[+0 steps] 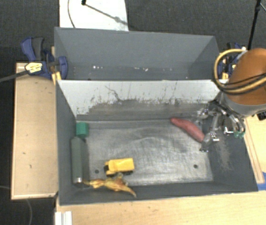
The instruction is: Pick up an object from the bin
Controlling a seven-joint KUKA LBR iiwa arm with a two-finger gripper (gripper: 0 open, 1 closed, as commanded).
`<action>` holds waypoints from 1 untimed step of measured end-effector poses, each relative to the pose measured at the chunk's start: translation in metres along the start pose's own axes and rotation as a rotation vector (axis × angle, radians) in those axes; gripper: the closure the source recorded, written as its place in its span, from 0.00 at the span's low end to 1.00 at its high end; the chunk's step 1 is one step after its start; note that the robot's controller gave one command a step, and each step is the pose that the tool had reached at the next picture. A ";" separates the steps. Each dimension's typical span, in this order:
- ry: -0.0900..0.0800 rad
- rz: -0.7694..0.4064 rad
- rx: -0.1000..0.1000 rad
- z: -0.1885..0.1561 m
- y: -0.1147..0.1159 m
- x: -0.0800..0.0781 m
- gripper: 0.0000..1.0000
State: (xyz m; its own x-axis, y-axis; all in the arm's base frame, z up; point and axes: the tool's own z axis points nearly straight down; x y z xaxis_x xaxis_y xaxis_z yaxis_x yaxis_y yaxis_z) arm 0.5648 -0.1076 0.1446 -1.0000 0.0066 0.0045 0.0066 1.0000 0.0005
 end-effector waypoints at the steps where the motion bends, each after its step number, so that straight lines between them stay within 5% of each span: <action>1: -0.008 -0.003 0.001 -0.004 0.000 -0.002 0.00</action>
Offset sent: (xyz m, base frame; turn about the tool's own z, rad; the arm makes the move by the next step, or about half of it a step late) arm 0.0164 0.0114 -0.0746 0.1774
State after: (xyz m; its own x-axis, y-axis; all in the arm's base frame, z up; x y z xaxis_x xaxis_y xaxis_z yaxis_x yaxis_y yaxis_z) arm 0.5669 -0.1073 0.1487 -1.0000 0.0034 -0.0033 0.0034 1.0000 -0.0007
